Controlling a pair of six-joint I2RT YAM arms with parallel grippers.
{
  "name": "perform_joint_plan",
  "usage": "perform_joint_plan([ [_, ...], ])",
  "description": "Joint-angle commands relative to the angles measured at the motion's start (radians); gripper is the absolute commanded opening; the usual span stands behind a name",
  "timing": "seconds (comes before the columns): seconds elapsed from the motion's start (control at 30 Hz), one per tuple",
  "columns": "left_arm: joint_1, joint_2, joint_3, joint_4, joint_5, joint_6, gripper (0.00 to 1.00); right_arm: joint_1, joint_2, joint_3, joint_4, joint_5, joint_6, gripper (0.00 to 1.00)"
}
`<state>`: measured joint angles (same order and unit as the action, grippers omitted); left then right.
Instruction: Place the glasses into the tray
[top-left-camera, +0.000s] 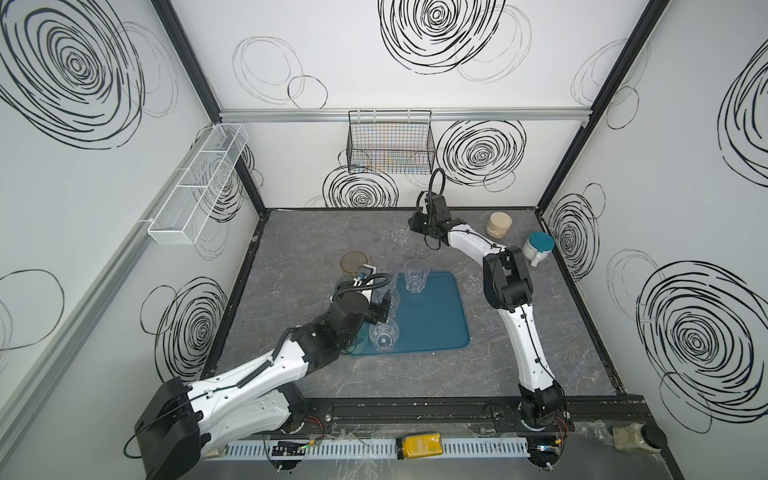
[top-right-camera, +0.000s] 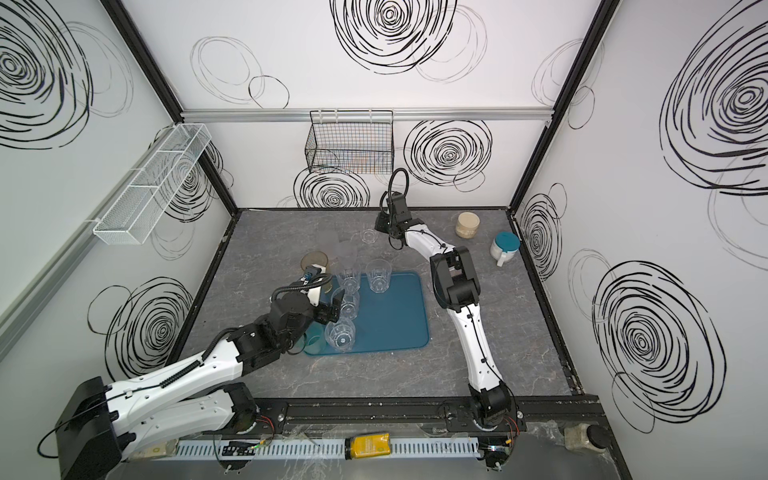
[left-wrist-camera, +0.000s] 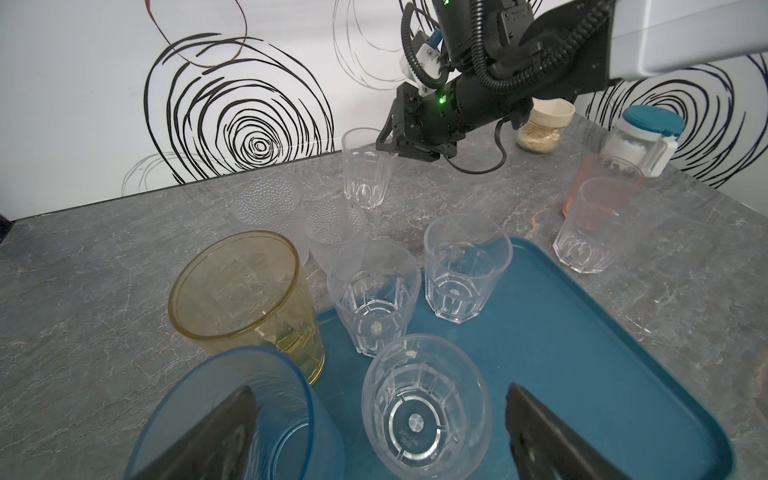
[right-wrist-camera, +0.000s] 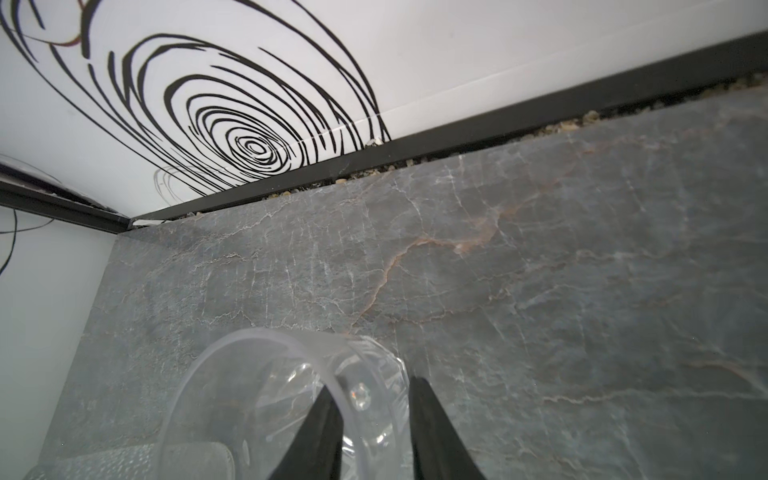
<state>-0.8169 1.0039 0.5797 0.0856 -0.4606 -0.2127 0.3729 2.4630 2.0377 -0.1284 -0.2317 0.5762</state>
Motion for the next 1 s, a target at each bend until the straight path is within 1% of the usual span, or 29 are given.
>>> perform_joint_plan([
  [0.0,0.004,-0.01,0.002,0.046,-0.006,0.008,0.96,0.006,-0.065,-0.058,-0.024,0.046,-0.022,0.27],
  [0.1,0.005,-0.008,0.006,0.048,-0.004,0.006,0.96,0.007,-0.102,-0.108,-0.001,0.061,-0.025,0.24],
  [0.3,0.005,0.003,0.011,0.051,-0.007,0.013,0.96,0.01,-0.148,-0.141,0.008,0.064,-0.019,0.12],
  [0.43,0.005,-0.004,0.016,0.046,-0.023,0.027,0.96,-0.006,-0.213,-0.17,-0.026,0.063,-0.019,0.09],
  [0.53,0.007,-0.004,0.023,0.054,-0.039,0.047,0.96,-0.03,-0.297,-0.229,-0.042,0.051,-0.021,0.09],
  [0.73,-0.003,0.037,0.069,0.077,-0.039,0.054,0.97,-0.066,-0.552,-0.512,0.043,0.053,-0.002,0.09],
  [0.97,-0.08,0.157,0.128,0.134,-0.027,0.054,0.97,-0.069,-0.86,-0.822,0.059,0.115,0.004,0.09],
])
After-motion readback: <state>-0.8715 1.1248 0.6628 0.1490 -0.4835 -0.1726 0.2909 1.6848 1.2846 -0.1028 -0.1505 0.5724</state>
